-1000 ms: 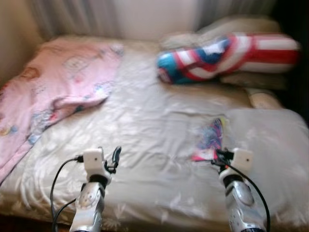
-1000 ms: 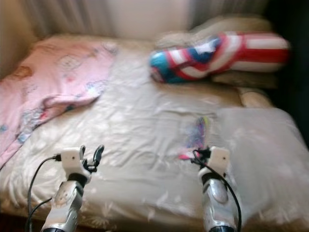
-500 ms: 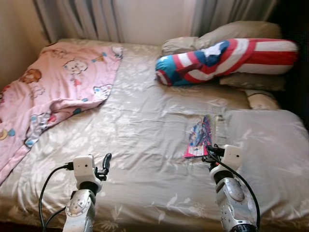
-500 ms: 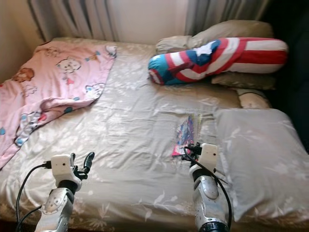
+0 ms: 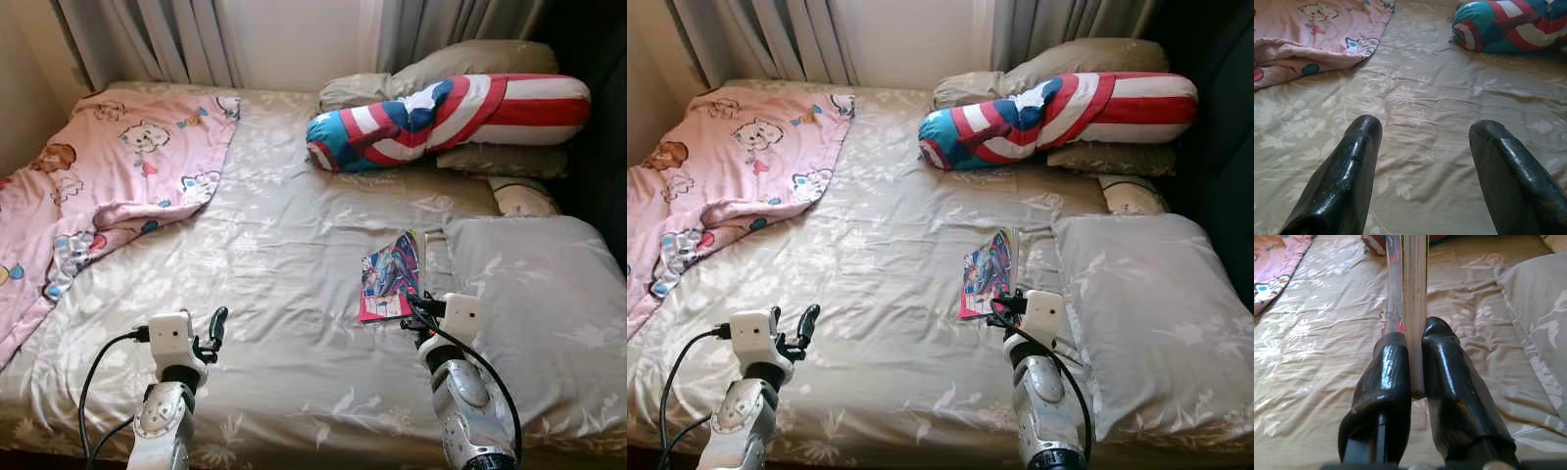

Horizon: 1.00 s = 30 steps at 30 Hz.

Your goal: Clean up the room

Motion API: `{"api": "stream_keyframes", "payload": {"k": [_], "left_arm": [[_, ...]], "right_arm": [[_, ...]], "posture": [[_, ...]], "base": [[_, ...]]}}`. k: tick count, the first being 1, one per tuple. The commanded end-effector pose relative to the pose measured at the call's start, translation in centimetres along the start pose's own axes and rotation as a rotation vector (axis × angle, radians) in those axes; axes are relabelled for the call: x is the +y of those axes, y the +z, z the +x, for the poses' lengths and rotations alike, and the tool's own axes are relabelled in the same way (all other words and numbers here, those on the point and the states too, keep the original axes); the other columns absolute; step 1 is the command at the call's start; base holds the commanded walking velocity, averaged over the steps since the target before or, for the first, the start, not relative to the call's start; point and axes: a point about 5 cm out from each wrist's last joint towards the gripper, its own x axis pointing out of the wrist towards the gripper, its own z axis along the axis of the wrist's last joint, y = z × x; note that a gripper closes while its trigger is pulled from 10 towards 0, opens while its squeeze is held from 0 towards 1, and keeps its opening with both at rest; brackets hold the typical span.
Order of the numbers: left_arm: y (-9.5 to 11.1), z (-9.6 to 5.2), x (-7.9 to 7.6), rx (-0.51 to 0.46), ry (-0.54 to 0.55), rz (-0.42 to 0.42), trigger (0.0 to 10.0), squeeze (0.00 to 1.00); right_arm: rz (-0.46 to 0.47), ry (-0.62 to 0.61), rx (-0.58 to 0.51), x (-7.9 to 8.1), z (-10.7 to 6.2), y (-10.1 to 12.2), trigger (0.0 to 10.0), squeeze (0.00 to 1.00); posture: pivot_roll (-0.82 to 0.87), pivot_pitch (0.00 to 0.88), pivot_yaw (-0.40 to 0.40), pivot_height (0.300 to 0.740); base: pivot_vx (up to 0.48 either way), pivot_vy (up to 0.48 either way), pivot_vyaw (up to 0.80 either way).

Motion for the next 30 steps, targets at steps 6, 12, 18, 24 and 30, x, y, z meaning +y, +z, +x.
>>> {"api": "stream_keyframes", "payload": {"k": [6,12,18,24,30], "left_arm": [[-0.29,-0.29,0.04,0.02,0.0,-0.001,10.0,0.0],[-0.3,-0.4,0.03,0.023,0.0,-0.001,10.0,0.0],[-0.37,-0.46,0.09,0.027,0.001,0.001,10.0,0.0],[-0.39,-0.56,0.13,0.031,0.0,0.002,10.0,0.0],[-0.39,-0.57,0.22,0.034,0.0,0.005,10.0,0.0]], "right_arm": [[0.012,0.013,-0.07,0.06,-0.03,1.07,10.0,0.0],[0.013,0.015,-0.068,0.08,-0.11,0.99,10.0,0.0],[0.002,0.032,-0.029,0.37,-0.06,0.5,10.0,0.0],[0.005,0.04,-0.047,0.52,-0.09,0.56,10.0,0.0],[0.013,0.037,-0.048,0.61,0.23,0.81,10.0,0.0]], "posture": [[0.03,0.118,-0.041,0.676],[0.03,0.12,-0.039,0.676],[0.03,0.124,-0.038,0.676],[0.03,0.127,-0.035,0.648],[0.03,0.128,-0.033,0.648]], "base": [[0.0,0.0,0.0],[0.0,0.0,0.0],[0.0,0.0,0.0],[0.0,0.0,0.0],[0.0,0.0,0.0]]}}
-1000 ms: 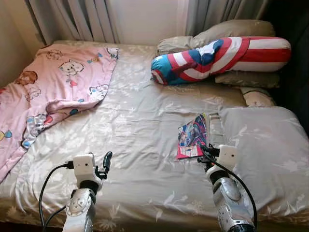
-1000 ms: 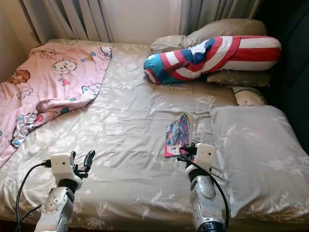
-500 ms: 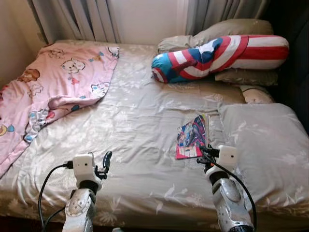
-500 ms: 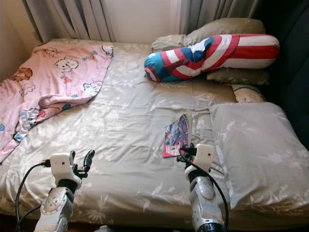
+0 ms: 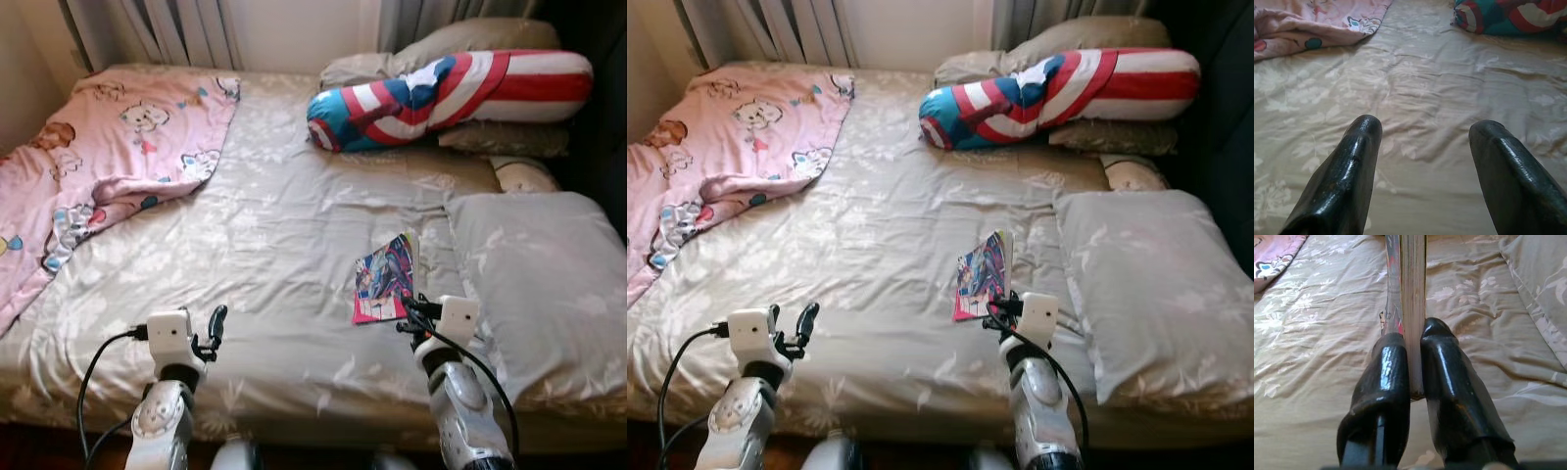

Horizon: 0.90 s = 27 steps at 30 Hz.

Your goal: Clean up the room

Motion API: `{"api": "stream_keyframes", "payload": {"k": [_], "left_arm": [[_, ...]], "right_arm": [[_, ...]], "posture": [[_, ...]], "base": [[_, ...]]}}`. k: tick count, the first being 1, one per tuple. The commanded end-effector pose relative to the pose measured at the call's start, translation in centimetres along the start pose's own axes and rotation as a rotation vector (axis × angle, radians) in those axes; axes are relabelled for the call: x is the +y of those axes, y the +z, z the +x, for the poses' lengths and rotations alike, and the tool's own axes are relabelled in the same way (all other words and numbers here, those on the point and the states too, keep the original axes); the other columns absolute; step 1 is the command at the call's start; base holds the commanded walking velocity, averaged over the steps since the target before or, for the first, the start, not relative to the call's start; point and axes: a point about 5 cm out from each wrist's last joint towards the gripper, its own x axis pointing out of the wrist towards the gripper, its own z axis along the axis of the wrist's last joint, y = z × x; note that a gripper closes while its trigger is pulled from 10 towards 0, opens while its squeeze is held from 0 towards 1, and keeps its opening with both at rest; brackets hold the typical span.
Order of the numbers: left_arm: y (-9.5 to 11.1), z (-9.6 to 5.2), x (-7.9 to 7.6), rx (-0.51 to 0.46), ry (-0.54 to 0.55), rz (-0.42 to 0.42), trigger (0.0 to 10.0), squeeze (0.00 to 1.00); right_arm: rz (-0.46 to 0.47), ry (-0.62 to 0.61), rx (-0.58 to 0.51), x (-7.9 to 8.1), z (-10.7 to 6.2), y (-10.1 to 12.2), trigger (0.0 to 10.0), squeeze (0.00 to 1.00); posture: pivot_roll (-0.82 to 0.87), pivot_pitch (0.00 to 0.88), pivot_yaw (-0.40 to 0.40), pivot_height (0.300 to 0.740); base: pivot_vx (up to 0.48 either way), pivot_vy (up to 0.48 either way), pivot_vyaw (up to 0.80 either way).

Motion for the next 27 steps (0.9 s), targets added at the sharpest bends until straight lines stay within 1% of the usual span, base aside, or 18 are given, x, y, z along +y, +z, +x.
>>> {"api": "stream_keyframes", "payload": {"k": [1,7,11,15,17,18,22,25,27], "left_arm": [[-0.4,-0.3,0.2,0.025,0.001,0.004,10.0,0.0],[-0.5,-0.4,0.3,0.032,0.005,0.006,10.0,0.0],[-0.5,-0.4,0.4,0.035,0.004,0.009,10.0,0.0],[-0.5,-0.4,0.5,0.036,0.003,0.012,10.0,0.0],[-0.4,-0.4,0.5,0.035,0.002,0.014,10.0,0.0],[-0.4,-0.4,0.6,0.034,0.002,0.015,10.0,0.0],[-0.2,-0.4,0.7,0.033,0.001,0.021,10.0,0.0],[-0.1,-0.6,1.0,0.034,0.0,0.029,10.0,0.0],[-0.1,-0.7,1.2,0.037,-0.001,0.036,10.0,0.0]], "right_arm": [[0.003,0.014,-0.053,0.3,0.4,1.1,10.0,0.0],[-0.003,0.041,-0.042,0.3,1.0,1.3,10.0,0.0],[0.021,0.081,-0.052,0.4,1.5,2.1,10.0,0.0],[0.032,0.12,-0.038,0.4,2.0,2.5,10.0,0.0],[0.062,0.141,-0.021,0.4,2.2,2.6,10.0,0.0],[0.093,0.167,0.001,0.4,2.4,2.6,10.0,0.0],[0.127,0.22,0.059,0.3,2.7,2.4,10.0,0.0],[0.209,0.219,0.109,-0.5,3.0,2.2,10.0,0.0],[0.215,0.198,0.146,-1.3,3.0,1.7,10.0,0.0]], "posture": [[0.03,0.127,-0.032,0.648],[0.03,0.129,-0.025,0.648],[0.04,0.129,-0.022,0.648],[0.04,0.128,-0.018,0.648],[0.04,0.129,-0.016,0.648],[0.05,0.13,-0.013,0.648],[0.05,0.133,-0.007,0.648],[0.06,0.138,0.003,0.648],[0.06,0.138,0.007,0.648]], "base": [[0.0,0.0,0.0],[0.0,0.0,0.0],[0.0,0.0,0.0],[0.0,0.0,0.0],[0.0,0.0,0.0],[0.0,0.0,0.0],[0.0,0.0,0.0],[0.0,0.0,0.0],[0.0,0.0,0.0]]}}
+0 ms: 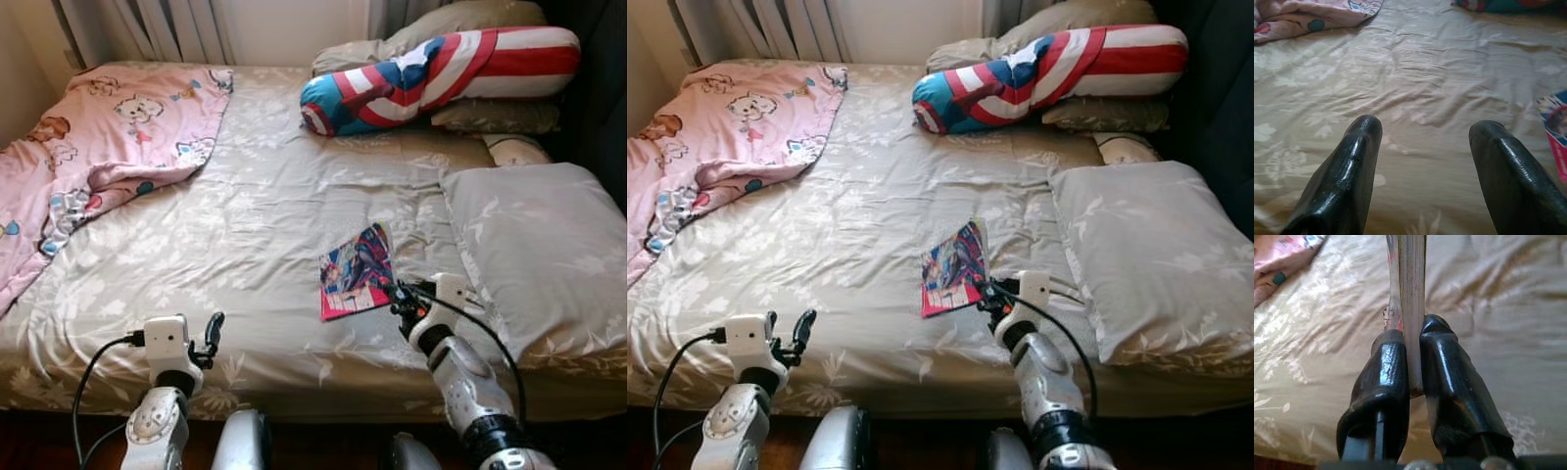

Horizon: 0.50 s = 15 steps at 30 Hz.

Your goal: Clean up the room

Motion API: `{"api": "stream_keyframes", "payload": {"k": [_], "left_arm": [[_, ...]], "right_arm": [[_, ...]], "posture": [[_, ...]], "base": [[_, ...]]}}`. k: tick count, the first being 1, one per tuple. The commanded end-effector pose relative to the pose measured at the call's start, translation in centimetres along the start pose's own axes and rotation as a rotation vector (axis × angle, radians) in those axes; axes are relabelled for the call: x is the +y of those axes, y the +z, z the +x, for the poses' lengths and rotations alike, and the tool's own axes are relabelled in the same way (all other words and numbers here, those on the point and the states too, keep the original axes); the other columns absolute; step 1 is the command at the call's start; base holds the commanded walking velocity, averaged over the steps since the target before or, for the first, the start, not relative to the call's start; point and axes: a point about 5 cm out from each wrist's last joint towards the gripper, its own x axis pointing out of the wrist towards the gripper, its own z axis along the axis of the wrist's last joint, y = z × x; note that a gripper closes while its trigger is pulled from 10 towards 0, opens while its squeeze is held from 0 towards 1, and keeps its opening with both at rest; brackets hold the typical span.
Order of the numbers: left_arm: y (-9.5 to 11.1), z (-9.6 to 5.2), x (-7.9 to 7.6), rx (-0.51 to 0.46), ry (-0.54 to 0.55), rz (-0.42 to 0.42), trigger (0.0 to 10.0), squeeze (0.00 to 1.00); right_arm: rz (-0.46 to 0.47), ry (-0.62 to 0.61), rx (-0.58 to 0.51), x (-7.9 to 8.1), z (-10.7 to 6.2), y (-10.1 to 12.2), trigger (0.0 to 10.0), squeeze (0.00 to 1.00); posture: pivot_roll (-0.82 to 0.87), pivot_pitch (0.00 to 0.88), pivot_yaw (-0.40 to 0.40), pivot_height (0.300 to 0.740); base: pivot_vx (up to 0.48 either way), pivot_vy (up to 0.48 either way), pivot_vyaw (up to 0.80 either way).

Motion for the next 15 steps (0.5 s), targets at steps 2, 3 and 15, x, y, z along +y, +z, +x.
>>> {"api": "stream_keyframes", "payload": {"k": [2,3,15], "left_arm": [[0.1,-0.2,0.3,0.006,-0.005,0.012,10.0,0.0],[0.1,-0.2,0.3,0.006,-0.006,0.013,10.0,0.0],[0.7,-0.9,1.2,0.018,-0.027,0.05,10.0,0.0]], "right_arm": [[0.018,-0.024,-0.001,-0.8,0.0,0.5,10.0,0.0],[0.024,-0.039,0.005,-1.1,0.0,0.5,10.0,0.0],[0.259,-0.102,0.011,-2.7,-0.5,-0.1,10.0,0.0]], "posture": [[0.07,0.142,0.015,0.648],[0.07,0.144,0.019,0.648],[0.11,0.169,0.066,0.648]], "base": [[0.0,0.0,0.0],[0.0,0.0,0.0],[0.0,0.0,0.0]]}}
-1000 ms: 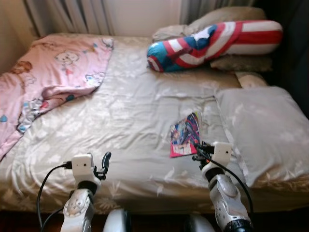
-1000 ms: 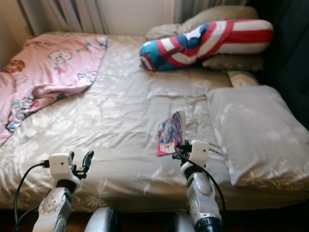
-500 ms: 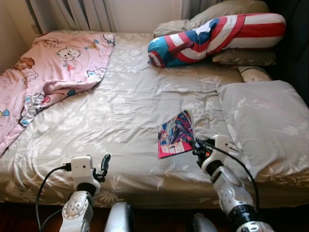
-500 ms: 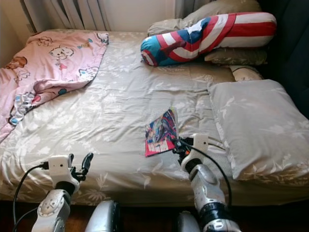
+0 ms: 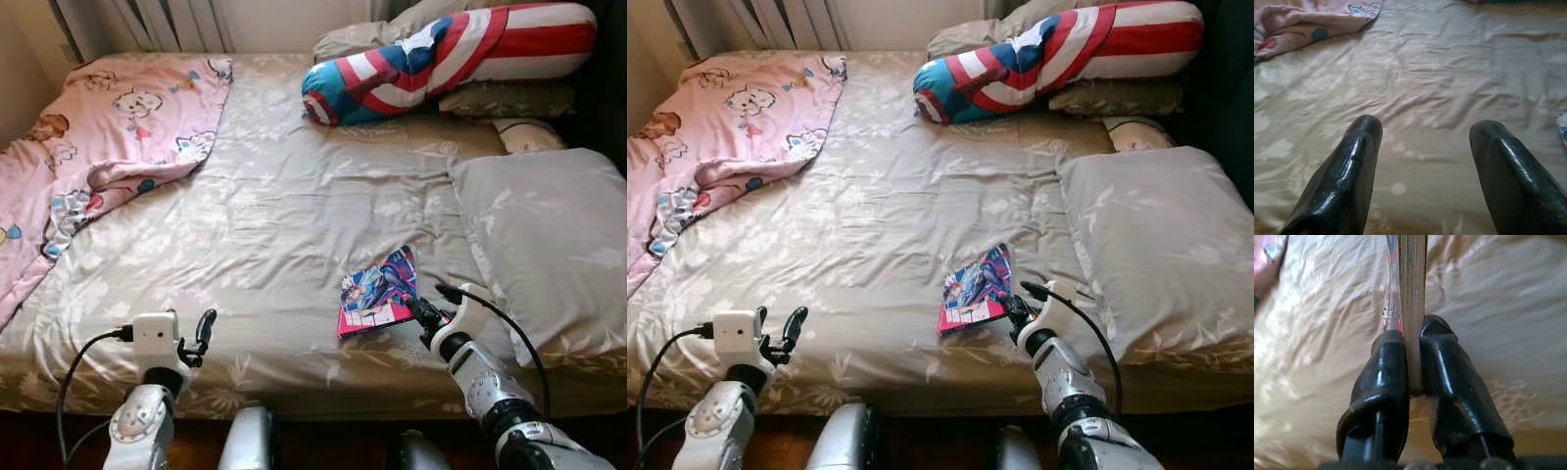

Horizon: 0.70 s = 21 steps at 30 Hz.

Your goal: Clean up the room

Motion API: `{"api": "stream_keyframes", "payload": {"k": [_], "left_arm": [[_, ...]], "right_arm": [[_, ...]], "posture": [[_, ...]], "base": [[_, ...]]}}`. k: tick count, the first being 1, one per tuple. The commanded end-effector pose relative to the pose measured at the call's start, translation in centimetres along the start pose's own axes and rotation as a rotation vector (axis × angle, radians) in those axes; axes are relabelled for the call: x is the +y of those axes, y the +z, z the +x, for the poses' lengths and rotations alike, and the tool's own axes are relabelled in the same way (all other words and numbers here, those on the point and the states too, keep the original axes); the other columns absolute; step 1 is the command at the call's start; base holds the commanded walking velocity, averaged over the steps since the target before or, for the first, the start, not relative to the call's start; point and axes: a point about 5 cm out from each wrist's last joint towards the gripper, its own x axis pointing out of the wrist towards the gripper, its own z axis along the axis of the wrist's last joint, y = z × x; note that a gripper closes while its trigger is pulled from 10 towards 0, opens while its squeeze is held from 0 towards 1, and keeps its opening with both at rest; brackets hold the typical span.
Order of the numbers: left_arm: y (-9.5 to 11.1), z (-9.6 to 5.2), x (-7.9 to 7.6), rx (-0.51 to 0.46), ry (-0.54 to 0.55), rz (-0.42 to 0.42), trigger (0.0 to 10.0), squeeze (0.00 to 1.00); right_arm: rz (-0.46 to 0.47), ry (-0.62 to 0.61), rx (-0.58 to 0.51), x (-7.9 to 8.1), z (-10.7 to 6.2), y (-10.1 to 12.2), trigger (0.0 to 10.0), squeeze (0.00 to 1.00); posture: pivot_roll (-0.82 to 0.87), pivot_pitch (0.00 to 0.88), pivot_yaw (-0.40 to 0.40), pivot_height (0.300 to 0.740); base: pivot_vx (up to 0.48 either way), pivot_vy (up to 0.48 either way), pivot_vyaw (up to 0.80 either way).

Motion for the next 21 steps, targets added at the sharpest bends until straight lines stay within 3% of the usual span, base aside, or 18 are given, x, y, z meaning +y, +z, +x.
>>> {"api": "stream_keyframes", "payload": {"k": [1,7,12,21], "left_arm": [[-0.3,-0.5,0.3,0.025,-0.003,0.009,10.0,0.0],[-0.1,-0.9,0.3,0.037,-0.017,0.016,10.0,0.0],[0.0,-1.1,0.3,0.043,-0.023,0.019,10.0,0.0],[-0.1,-1.4,0.2,0.064,-0.034,0.022,10.0,0.0]], "right_arm": [[0.074,0.012,0.0,0.0,0.0,-0.2,10.0,0.0],[0.203,0.126,-0.02,0.0,-0.4,-0.8,10.0,0.0],[0.201,0.184,-0.03,-0.1,-0.8,-0.9,10.0,0.0],[-0.057,0.012,0.171,-2.0,-1.7,-3.6,10.0,0.0]], "posture": [[0.11,0.171,0.07,0.648],[0.12,0.186,0.083,0.648],[0.12,0.196,0.088,0.648],[0.14,0.208,0.097,0.648]], "base": [[0.0,0.0,0.0],[0.0,0.0,0.0],[0.0,0.0,0.0],[0.0,0.0,0.0]]}}
